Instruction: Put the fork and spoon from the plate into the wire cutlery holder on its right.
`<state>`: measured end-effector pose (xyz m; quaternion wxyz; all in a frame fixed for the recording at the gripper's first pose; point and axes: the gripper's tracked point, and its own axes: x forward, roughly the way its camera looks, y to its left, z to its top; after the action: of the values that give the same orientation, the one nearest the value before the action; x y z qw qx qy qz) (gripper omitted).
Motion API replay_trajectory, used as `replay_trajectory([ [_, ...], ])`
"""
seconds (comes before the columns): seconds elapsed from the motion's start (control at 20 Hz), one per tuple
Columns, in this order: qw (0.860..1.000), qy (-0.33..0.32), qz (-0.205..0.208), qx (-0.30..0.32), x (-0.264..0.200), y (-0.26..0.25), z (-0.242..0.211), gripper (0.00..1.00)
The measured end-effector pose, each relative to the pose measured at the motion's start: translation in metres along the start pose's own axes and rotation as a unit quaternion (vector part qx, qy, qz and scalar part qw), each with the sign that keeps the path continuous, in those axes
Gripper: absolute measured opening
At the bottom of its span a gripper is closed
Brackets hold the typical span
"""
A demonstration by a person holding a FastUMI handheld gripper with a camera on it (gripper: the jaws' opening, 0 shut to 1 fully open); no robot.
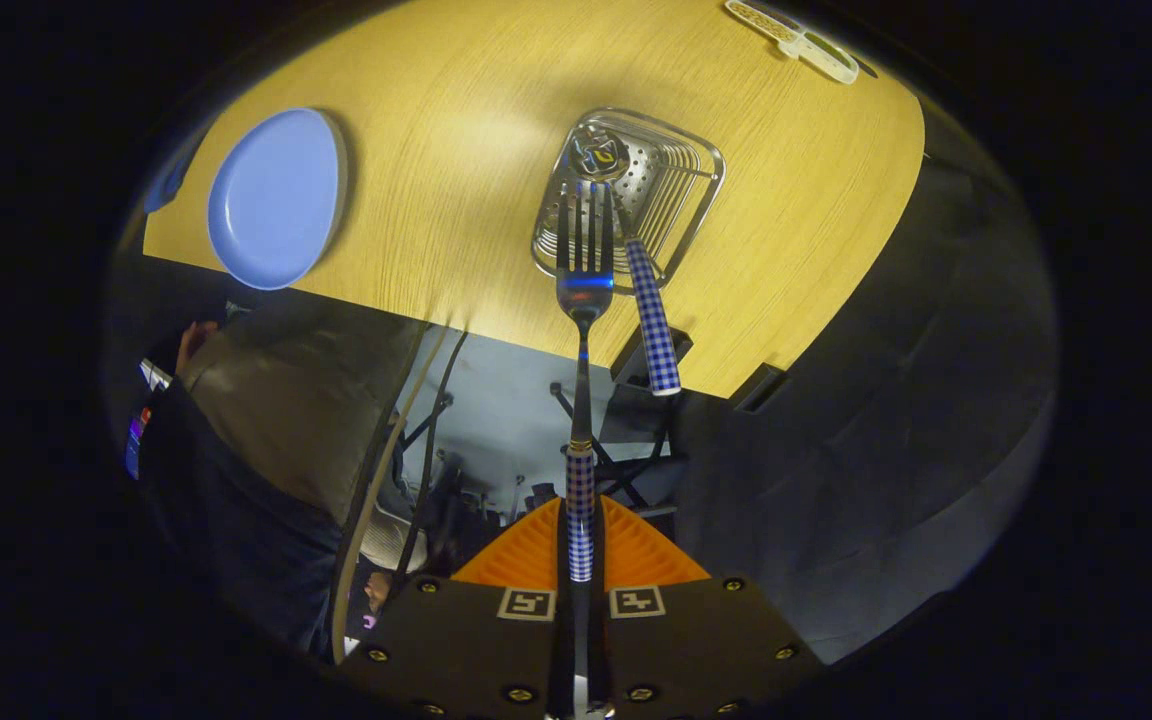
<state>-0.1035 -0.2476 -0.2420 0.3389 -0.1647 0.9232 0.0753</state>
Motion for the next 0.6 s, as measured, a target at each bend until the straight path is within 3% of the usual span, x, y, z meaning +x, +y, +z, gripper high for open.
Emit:
replay_trajectory([
  [0.6, 0.997, 0.078, -0.011, -0.014, -0.017, -0.007, 0.053, 0.05],
])
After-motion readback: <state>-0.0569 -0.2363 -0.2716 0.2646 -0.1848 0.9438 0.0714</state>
